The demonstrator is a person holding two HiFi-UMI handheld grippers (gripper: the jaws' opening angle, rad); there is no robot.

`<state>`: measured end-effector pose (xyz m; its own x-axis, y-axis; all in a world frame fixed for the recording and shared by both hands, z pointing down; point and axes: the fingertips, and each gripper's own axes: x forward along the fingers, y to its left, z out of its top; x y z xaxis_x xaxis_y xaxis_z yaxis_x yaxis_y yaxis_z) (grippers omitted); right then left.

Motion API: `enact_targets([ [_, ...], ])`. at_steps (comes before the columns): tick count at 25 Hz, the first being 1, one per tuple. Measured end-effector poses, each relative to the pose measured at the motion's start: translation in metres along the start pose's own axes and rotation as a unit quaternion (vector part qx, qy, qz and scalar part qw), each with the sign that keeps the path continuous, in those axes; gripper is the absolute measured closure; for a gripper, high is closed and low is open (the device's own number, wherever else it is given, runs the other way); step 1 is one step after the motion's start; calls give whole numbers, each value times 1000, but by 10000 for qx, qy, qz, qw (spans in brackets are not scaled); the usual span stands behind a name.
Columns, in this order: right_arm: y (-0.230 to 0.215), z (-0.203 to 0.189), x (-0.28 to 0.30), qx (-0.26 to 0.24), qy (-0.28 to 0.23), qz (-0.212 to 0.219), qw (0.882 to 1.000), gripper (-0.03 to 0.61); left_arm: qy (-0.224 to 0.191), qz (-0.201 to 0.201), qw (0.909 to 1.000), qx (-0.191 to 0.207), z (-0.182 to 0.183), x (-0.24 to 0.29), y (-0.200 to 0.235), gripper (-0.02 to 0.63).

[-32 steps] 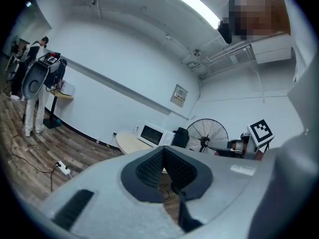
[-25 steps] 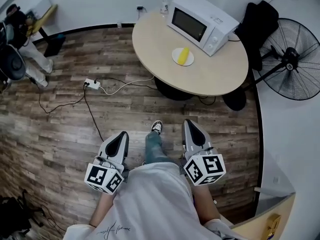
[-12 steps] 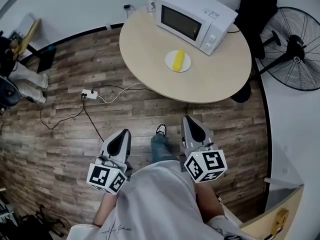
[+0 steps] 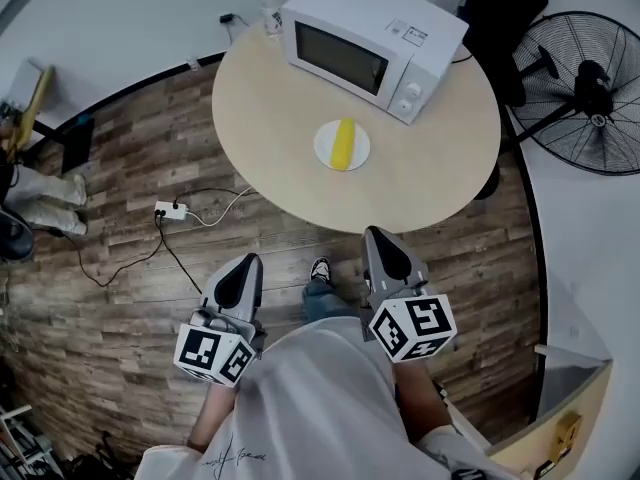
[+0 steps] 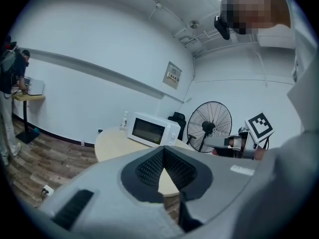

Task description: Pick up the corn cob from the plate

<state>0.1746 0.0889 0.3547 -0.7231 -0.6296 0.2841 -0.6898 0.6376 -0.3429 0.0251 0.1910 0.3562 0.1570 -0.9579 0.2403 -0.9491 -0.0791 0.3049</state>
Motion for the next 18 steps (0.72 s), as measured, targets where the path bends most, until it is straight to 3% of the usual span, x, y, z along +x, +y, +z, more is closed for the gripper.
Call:
enact_targets([
  [9, -45, 18, 45, 352, 88, -397, 9986, 566, 179, -426, 9989, 27, 24, 83, 5, 614],
  [18, -75, 33, 59, 526, -46, -706, 9961, 565, 308, -649, 9973, 173, 36, 123, 4, 614],
])
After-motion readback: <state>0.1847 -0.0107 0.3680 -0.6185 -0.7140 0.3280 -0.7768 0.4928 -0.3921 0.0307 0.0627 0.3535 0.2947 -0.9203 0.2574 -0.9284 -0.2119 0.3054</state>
